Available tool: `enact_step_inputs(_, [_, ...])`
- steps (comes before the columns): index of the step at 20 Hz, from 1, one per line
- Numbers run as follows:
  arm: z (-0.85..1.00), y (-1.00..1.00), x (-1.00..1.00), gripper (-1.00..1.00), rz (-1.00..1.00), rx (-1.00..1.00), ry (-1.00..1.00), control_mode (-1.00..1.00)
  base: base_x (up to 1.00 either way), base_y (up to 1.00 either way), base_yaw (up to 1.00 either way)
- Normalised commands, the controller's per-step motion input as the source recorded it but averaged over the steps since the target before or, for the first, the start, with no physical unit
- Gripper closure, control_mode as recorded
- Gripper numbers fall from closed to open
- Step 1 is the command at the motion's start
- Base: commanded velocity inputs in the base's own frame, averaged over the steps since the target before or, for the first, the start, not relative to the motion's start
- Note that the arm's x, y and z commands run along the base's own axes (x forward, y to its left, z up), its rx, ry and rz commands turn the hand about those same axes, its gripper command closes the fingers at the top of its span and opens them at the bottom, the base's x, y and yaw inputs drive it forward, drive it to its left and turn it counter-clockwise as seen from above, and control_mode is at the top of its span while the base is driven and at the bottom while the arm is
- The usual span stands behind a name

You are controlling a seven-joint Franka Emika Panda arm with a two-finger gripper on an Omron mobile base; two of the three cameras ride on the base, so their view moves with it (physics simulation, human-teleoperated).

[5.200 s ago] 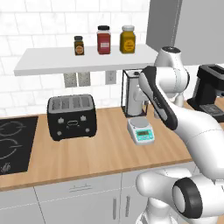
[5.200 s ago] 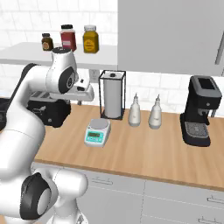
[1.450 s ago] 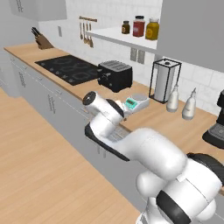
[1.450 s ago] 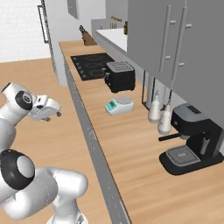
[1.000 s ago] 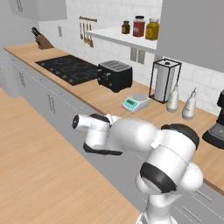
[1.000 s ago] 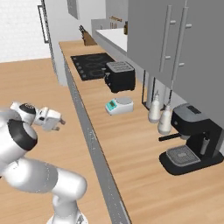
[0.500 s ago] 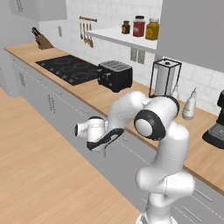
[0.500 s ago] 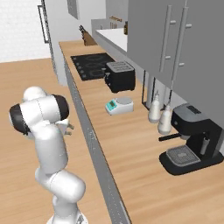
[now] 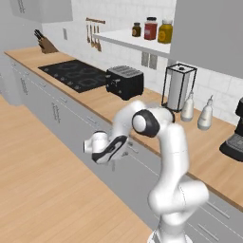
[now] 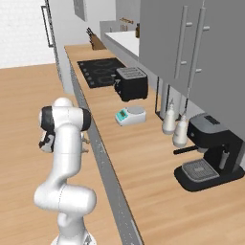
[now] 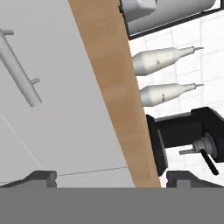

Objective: Take a straw from the drawer in front and place it inside the glass cup on the dining counter.

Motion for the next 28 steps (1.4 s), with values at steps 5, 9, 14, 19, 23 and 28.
enact_step_inputs(5, [-0.32,-0.36,0.54,-1.0,-0.01,-0.03,0.14,-1.0,0.0,0.0,0.0])
enact_step_inputs(9, [-0.4,-0.42,0.41,-1.0,0.0,0.0,0.17,-1.0,0.0,0.0,0.0])
enact_step_inputs(14, [-0.39,-0.38,0.28,-1.0,0.0,0.0,0.15,-1.0,0.0,0.0,0.0])
enact_step_inputs(19, [-0.31,-0.32,0.28,-1.0,0.0,0.0,0.08,-1.0,0.0,0.0,0.0])
enact_step_inputs(23, [-0.4,-0.06,0.34,-1.0,0.0,0.03,0.08,-1.0,0.0,0.0,0.0])
enact_step_inputs(28, [-0.36,0.0,0.44,-1.0,0.02,0.06,0.03,-1.0,0.0,0.0,0.0])
